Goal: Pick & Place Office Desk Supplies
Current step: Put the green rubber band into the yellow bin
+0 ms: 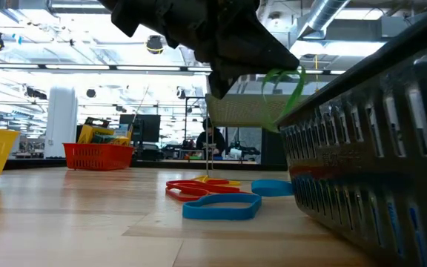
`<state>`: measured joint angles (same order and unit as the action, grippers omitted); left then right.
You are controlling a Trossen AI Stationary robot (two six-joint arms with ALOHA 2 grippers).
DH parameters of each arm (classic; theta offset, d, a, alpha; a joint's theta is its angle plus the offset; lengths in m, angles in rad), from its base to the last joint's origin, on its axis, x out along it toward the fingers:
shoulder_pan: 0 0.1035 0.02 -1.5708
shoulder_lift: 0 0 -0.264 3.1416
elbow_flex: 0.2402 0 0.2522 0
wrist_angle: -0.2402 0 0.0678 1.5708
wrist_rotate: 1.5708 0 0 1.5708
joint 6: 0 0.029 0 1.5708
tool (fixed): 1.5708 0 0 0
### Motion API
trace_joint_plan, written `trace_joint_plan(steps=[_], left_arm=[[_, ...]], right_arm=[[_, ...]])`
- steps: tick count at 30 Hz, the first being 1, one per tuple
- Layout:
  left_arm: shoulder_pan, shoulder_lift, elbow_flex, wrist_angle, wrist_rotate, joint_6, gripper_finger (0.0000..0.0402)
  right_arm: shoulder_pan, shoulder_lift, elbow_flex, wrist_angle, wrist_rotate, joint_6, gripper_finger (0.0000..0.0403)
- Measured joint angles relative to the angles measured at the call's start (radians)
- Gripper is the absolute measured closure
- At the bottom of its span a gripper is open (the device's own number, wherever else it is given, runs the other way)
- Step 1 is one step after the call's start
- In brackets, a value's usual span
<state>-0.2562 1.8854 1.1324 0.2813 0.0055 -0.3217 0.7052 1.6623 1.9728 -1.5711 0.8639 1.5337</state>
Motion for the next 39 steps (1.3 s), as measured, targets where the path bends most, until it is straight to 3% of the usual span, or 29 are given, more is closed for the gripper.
trace_joint_plan(steps=[30,39], left_arm=[[0.009,0.000,0.000,0.041,0.031,-0.054,0.0394],[0.023,0.000,0.000,0.039,0.093,-0.069,0.0400]], right_arm=[[0.001,0.014,0.000,0.007,-0.002,0.003,0.0212],[0.001,0.014,0.000,0.007,-0.002,0.003,0.0212]])
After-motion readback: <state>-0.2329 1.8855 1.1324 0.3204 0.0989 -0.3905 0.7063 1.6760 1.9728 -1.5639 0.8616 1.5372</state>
